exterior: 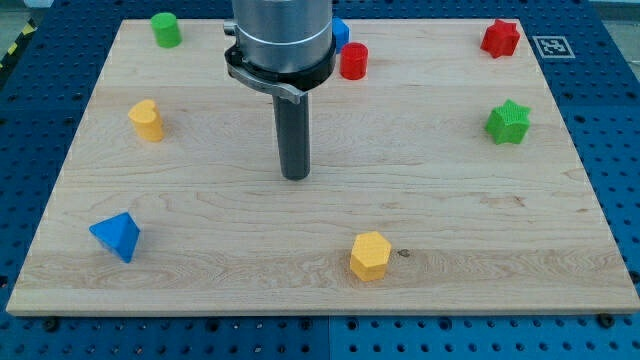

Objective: Move the red circle towards the center of the board

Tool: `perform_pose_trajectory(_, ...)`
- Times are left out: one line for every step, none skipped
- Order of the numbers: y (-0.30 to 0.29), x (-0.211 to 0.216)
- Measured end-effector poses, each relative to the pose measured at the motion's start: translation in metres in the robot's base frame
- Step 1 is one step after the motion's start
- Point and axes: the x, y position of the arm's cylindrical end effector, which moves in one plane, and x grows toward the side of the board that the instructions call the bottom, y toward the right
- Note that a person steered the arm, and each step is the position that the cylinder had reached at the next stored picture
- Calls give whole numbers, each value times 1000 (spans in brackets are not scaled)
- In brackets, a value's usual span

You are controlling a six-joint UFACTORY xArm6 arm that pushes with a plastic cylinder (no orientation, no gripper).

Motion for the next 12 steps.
perform_pose_trajectory(7, 0)
perform_pose_trajectory(16, 0)
perform_pose_trajectory(23, 0)
perform_pose_trajectory(26, 0)
perform_pose_trajectory(27, 0)
perform_pose_trajectory(28, 0)
perform_pose_trajectory(45, 0)
perform_pose_trajectory(82, -2)
perform_pose_trajectory(107, -15)
perform_pose_trajectory(130, -30)
perform_pose_trajectory(134, -56)
perform_pose_trajectory(138, -93)
